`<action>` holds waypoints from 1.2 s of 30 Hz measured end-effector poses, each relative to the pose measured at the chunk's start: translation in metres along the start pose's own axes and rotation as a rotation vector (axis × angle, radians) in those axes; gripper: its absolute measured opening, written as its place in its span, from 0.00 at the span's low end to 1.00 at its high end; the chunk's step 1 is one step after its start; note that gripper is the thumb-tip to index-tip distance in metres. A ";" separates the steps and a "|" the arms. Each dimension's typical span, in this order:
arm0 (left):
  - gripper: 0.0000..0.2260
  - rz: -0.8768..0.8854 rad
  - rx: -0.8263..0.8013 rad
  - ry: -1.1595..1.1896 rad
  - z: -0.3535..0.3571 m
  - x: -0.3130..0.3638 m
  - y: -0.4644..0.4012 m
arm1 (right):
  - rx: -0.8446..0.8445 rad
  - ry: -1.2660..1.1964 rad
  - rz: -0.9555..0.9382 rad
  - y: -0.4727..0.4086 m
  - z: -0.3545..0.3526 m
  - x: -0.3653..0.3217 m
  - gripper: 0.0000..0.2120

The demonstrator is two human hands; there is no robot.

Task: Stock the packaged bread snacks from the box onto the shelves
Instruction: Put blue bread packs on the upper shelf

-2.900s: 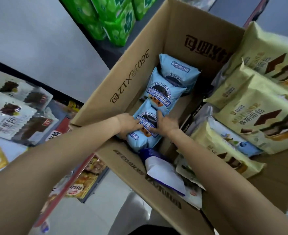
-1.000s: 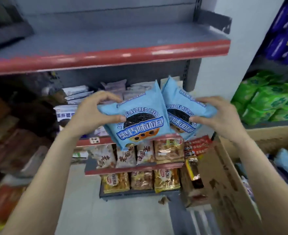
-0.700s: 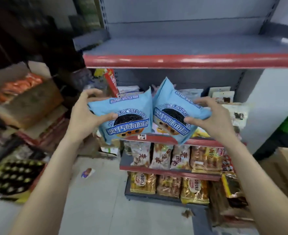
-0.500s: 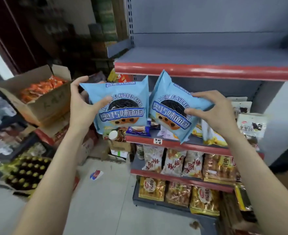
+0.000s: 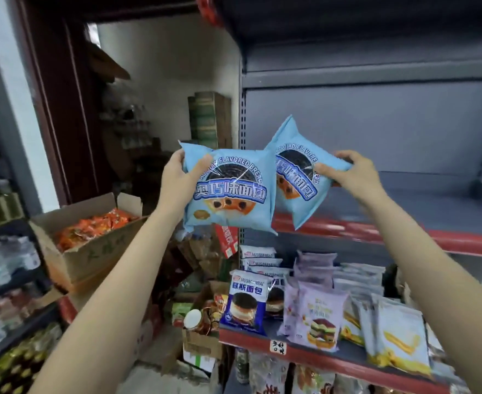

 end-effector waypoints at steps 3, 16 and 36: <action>0.13 0.034 -0.005 -0.032 0.027 -0.008 -0.029 | -0.074 0.113 -0.008 -0.049 0.009 0.003 0.20; 0.15 -0.172 -0.108 -0.130 0.129 -0.115 -0.126 | -0.279 0.261 -0.167 -0.219 0.078 0.027 0.16; 0.29 -0.351 -0.132 -0.347 0.138 -0.179 -0.178 | -0.437 0.546 -0.136 -0.244 0.162 0.082 0.21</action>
Point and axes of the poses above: each hand's wrist, its own y-axis away from the middle knuckle, its own z-axis out of the palm, x = y × z, the point moved 6 cm from there along -y, towards the middle knuckle, and after that the axes turned 8 degrees about y, right-handed, at the moved point
